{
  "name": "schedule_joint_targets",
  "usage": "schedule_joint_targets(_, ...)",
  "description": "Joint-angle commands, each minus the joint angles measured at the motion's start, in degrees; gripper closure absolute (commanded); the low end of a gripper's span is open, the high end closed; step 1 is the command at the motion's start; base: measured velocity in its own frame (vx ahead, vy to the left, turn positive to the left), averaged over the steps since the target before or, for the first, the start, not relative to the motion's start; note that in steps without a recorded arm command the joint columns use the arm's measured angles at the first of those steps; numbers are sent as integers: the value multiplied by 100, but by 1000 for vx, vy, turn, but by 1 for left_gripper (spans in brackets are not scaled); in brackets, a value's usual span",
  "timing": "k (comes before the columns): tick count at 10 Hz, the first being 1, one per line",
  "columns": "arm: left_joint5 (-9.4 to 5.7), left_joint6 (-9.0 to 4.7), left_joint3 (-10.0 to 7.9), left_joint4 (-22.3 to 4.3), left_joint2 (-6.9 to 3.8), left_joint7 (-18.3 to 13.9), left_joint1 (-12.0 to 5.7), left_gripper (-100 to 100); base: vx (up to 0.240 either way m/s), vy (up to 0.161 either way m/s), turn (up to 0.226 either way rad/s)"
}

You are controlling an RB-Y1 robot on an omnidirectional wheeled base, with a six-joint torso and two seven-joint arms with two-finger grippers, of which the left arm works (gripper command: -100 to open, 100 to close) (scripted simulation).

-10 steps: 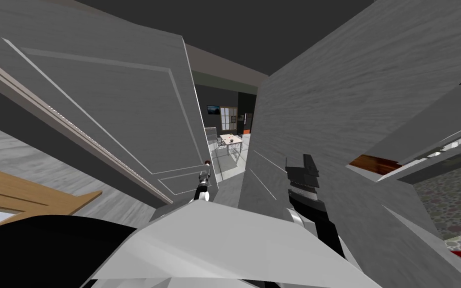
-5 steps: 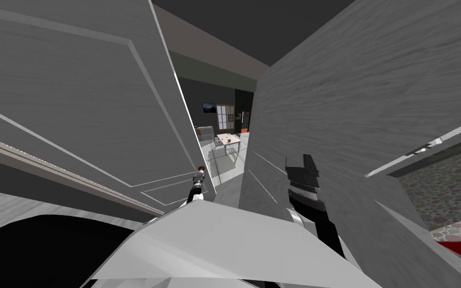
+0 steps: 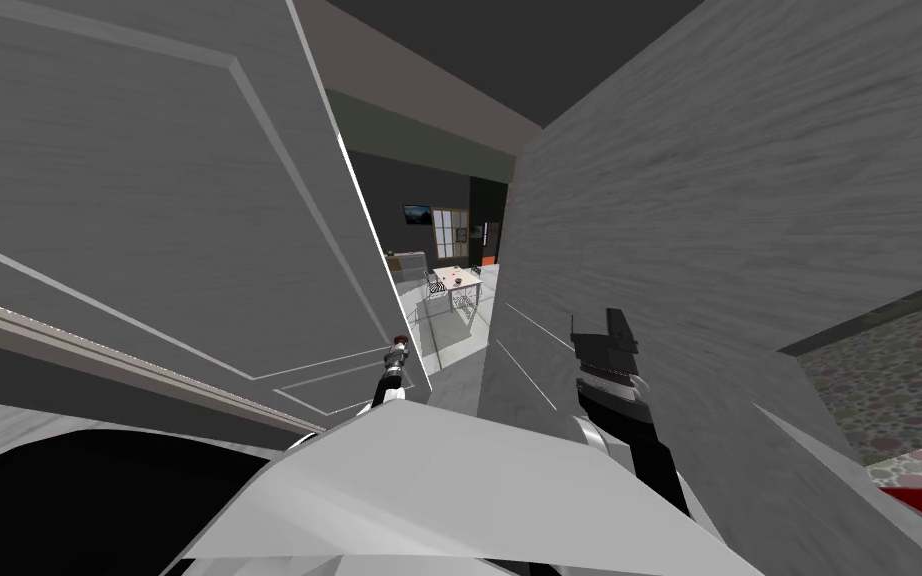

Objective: Pull the door open

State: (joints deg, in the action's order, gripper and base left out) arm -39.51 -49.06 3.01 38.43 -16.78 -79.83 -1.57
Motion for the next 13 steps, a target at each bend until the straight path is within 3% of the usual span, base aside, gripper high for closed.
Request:
schedule_joint_targets(1, 2, -2, 6, 6, 8, -1, -3, 100, -8, 2, -9)
schedule_joint_targets(4, 2, -2, 6, 6, 8, -1, -3, 100, 0, 0, 0)
schedule_joint_targets(13, 312, -16, 682, 229, -324, -636, 197, 100, -208, 16, -91)
